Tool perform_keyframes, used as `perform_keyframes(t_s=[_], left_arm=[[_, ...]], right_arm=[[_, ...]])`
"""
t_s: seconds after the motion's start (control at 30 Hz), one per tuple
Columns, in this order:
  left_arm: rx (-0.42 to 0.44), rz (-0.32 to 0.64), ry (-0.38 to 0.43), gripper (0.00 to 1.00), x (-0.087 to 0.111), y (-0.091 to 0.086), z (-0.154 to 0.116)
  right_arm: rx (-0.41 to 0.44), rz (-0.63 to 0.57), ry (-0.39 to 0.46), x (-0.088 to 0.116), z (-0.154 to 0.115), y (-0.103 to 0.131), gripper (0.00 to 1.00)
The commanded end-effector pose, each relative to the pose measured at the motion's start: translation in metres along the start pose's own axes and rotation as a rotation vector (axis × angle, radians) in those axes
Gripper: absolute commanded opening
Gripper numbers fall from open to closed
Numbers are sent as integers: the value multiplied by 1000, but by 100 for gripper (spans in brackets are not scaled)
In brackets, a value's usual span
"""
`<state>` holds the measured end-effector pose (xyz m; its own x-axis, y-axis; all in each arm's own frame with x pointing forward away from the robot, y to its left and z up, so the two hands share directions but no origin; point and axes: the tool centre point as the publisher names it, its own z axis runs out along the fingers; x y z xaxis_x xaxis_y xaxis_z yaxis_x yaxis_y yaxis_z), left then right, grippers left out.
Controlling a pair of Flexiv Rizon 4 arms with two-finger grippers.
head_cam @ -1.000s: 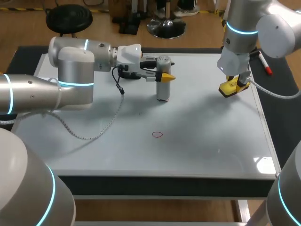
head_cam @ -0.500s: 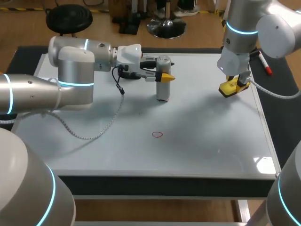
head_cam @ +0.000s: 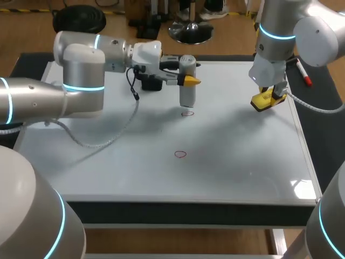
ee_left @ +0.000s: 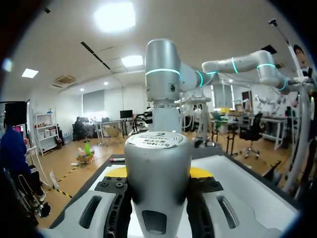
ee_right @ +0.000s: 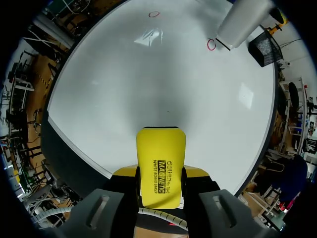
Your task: Pick up the inspection probe, press it on each red-marked spot on the whiteboard one by one, put down the probe, pick up the eraser, and wipe off all the red marks.
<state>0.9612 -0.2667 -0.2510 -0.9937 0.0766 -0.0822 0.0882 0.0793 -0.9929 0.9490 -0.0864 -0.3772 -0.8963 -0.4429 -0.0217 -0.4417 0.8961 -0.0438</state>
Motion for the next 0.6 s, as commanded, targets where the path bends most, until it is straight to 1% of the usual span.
perform_keyframes(t_s=[0.03,0.2,0.23,0.37,0.43,0.6], left_arm=[[-18,4,40,0,-13,-15,-8],[-24,17,78,0,-33,-31,-13],[-25,17,96,0,-38,-35,-15],[-30,34,163,0,-50,-47,-20],[-44,44,177,0,-56,-52,-23],[-50,58,216,0,-76,-64,-28]], right_arm=[[2,-2,2,0,0,-1,0],[2,-2,2,0,0,-1,0],[2,-2,2,0,0,-1,0],[2,-2,2,0,0,-1,0],[2,-2,2,0,0,-1,0],[2,-2,2,0,0,-1,0]])
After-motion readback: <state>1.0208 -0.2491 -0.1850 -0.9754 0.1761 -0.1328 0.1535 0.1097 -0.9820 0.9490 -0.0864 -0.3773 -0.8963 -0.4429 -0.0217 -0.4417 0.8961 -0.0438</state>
